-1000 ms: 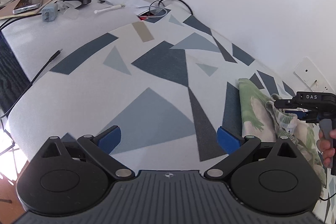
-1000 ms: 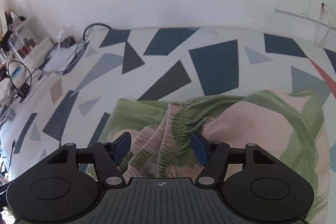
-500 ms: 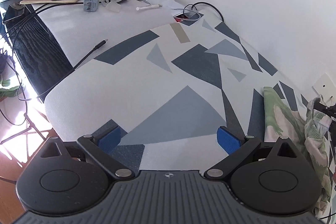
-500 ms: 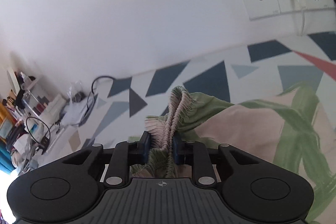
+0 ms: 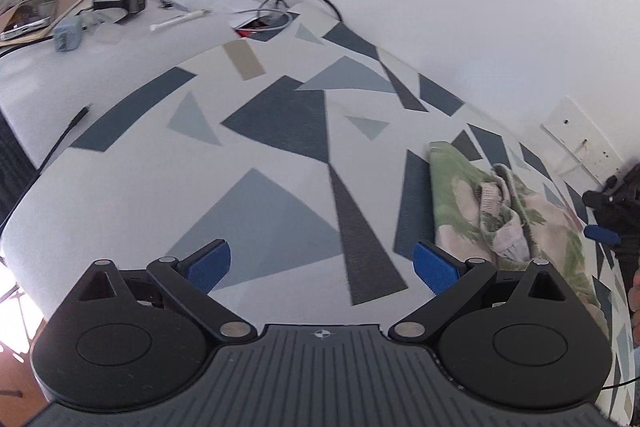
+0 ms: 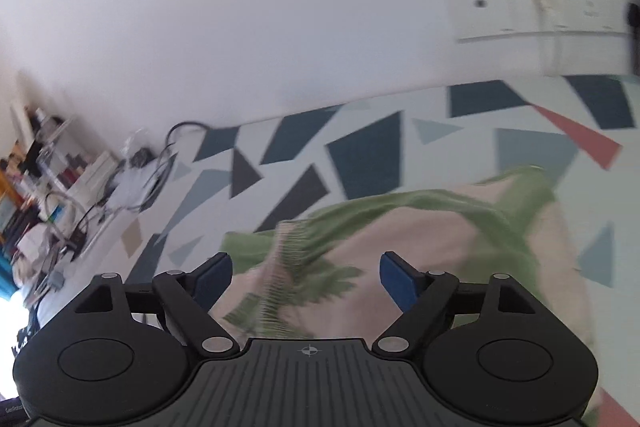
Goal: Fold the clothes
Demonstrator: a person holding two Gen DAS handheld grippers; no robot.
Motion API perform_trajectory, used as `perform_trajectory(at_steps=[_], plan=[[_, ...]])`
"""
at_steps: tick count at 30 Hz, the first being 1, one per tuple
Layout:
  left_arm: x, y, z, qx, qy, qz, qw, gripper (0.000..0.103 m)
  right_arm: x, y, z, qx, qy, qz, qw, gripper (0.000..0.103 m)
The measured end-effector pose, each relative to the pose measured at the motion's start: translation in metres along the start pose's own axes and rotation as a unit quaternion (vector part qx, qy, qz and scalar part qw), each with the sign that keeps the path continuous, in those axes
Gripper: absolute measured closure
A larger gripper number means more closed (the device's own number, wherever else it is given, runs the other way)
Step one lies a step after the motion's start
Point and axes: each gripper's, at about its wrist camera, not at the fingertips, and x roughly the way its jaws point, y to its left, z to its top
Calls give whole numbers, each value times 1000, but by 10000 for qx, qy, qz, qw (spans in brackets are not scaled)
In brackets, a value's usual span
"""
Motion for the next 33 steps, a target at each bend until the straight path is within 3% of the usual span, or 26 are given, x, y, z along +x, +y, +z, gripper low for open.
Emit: perform_trajectory(at_steps=[6, 11, 13, 15, 16, 19, 21, 22, 26, 27, 28, 30, 33], plan=[[25, -58, 14, 836, 240, -736, 9935, 3, -64, -85, -41, 784, -55, -1096, 9909, 24], [46, -120, 17, 1698, 337, -1448, 9742, 3, -112, -129, -91, 1295, -117, -1826, 9745, 25], [53, -145, 15, 2102, 338, -1631, 9634, 12, -125, -136, -105, 1434, -199, -1918, 9707, 26], [63, -169, 10, 2539, 368, -1604, 9531, 33, -132, -137, -114, 1413, -280, -1892, 9713, 29], [70, -176, 8, 2628, 428, -1582, 9508, 35, -133, -135, -117, 1355, -319, -1856, 9727, 32], [90, -185, 5, 2431, 717, -1631, 9535, 49, -123, -121, -120, 1010, -350, -1655, 9804, 40], [100, -183, 4, 2198, 906, -1621, 9577, 82, -112, -108, -118, 684, -330, -1571, 9847, 40], [103, -181, 4, 2125, 946, -1581, 9596, 89, -106, -101, -118, 494, -324, -1554, 9861, 41], [111, -165, 2, 1801, 1131, -1492, 9657, 92, -84, -77, -114, -379, -38, -1535, 9874, 44], [114, -160, 2, 1698, 1202, -1487, 9668, 92, -79, -72, -114, -588, 68, -1537, 9863, 50], [117, -154, 2, 1580, 1274, -1494, 9677, 92, -75, -68, -114, -762, 174, -1546, 9849, 70], [120, -146, 4, 1362, 1330, -1575, 9690, 93, -73, -63, -114, -985, 244, -1669, 9807, 94], [120, -148, 3, 1420, 1314, -1535, 9690, 92, -86, -62, -111, -1107, 88, -1547, 9817, 96]])
